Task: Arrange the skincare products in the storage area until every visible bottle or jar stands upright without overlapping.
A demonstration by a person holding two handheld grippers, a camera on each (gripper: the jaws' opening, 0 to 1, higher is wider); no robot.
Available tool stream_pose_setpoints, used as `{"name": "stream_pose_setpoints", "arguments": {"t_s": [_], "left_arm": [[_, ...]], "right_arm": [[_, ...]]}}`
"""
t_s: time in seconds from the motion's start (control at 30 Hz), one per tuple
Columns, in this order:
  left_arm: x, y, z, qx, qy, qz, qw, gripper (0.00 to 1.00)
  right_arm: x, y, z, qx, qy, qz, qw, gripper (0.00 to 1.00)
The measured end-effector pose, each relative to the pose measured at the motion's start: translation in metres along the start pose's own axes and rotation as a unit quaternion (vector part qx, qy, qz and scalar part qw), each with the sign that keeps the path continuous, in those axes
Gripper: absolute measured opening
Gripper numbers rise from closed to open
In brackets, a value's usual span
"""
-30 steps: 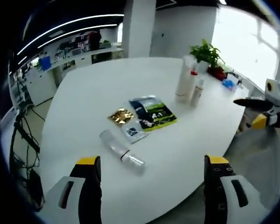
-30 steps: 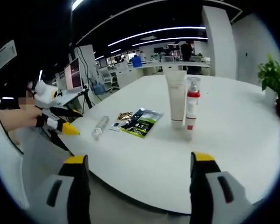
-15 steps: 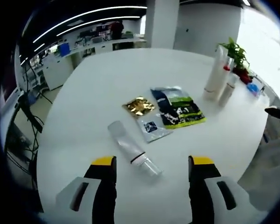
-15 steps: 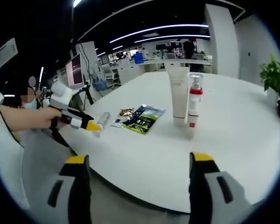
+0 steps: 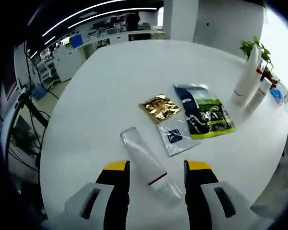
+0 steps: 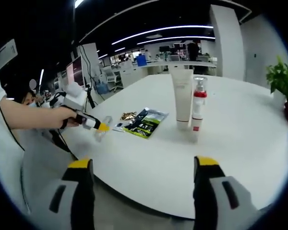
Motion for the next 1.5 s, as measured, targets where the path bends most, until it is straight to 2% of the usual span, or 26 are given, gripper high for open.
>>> {"name": "stream_pose_setpoints", "arguments": {"t_s": [0.23, 0.4, 0.7, 0.87, 1.17, 1.5], "left_arm": [[0.000, -0.007, 0.008, -0.031, -0.010, -0.015, 0.9994, 0.31], [-0.003, -0.007, 0.010, -0.028, -0.011, -0.022, 0.9993, 0.18], [-0.011, -0.005, 0.011, -0.021, 0.008, -0.022, 0.9995, 0.17], [-0.010, -0.002, 0.012, -0.014, 0.026, -0.006, 0.9995, 0.17], [-0.001, 0.013, 0.010, 0.010, 0.009, 0.036, 0.9993, 0.17], [0.013, 0.031, 0.001, 0.045, 0.011, 0.087, 0.9951, 0.17]], "right_arm": [[0.001, 0.000, 0.000, 0.002, -0.002, 0.003, 1.0000, 0.85], [0.000, 0.000, 0.000, -0.001, -0.001, 0.001, 1.0000, 0.85], [0.000, 0.000, 0.000, -0.003, -0.001, 0.001, 1.0000, 0.85], [0.000, 0.000, 0.001, -0.004, 0.000, 0.000, 1.0000, 0.85], [-0.001, -0.001, 0.001, -0.005, 0.003, -0.003, 1.0000, 0.85], [-0.003, -0.001, 0.001, -0.005, 0.004, -0.009, 0.9999, 0.85]]}}
Point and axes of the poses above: the point that each gripper's makers call its tool centre point, and the gripper's own axes: y roughly backward along the fingers, x roughly to its right, z roughly out of its underside, the point moved 6 cm from there along y, roughly backward along the fingers, and after that the axes turned 5 degrees about x, right-handed, at the moved point
